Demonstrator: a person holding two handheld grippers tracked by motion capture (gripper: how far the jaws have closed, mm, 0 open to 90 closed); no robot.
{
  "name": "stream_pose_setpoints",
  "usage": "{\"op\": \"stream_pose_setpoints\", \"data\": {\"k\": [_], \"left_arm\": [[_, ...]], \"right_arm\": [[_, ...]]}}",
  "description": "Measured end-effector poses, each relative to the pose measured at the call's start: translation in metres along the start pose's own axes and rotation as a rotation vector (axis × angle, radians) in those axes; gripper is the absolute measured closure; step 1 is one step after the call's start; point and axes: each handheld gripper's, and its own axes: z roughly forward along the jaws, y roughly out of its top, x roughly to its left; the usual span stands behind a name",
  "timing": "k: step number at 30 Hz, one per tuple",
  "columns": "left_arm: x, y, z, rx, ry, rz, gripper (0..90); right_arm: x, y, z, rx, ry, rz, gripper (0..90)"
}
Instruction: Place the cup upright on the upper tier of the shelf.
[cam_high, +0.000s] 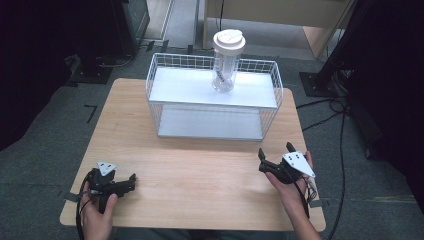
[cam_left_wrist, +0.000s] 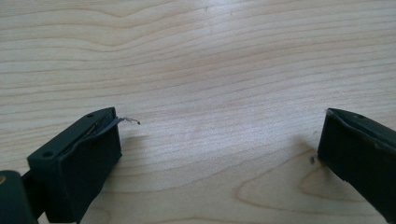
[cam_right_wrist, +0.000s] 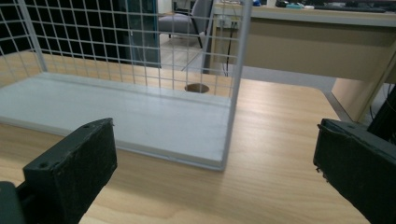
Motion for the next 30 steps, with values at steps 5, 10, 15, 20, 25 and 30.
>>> {"op": "stream_pose_setpoints", "data": {"k": [5, 10, 15, 20, 25, 30], "left_arm": [[0.0, 0.0, 0.0, -0.001, 0.0, -0.001, 0.0], [0.0, 0.0, 0.0, -0.001, 0.0, -0.001, 0.0], [0.0, 0.0, 0.0, -0.001, 0.0, -0.001, 0.0], [0.0, 0.0, 0.0, -0.001, 0.0, -0.001, 0.0], [0.0, 0.0, 0.0, -0.001, 0.0, -0.001, 0.0], [0.0, 0.0, 0.0, 0.0, 0.0, -0.001, 0.0]], "right_arm": [[-0.012, -0.01, -0.007, 0.026, -0.019, -0.001, 0.0], [-0.023, -0.021, -0.014, 0.063, -0.035, 0.013, 0.0], [-0.03, -0.029, -0.019, 0.093, -0.04, 0.028, 0.0], [-0.035, -0.037, -0.021, 0.13, -0.037, 0.022, 0.0], [-0.038, -0.043, -0.024, 0.16, -0.026, 0.02, 0.0], [-0.044, -0.046, -0.027, 0.178, -0.041, 0.032, 0.0]]}}
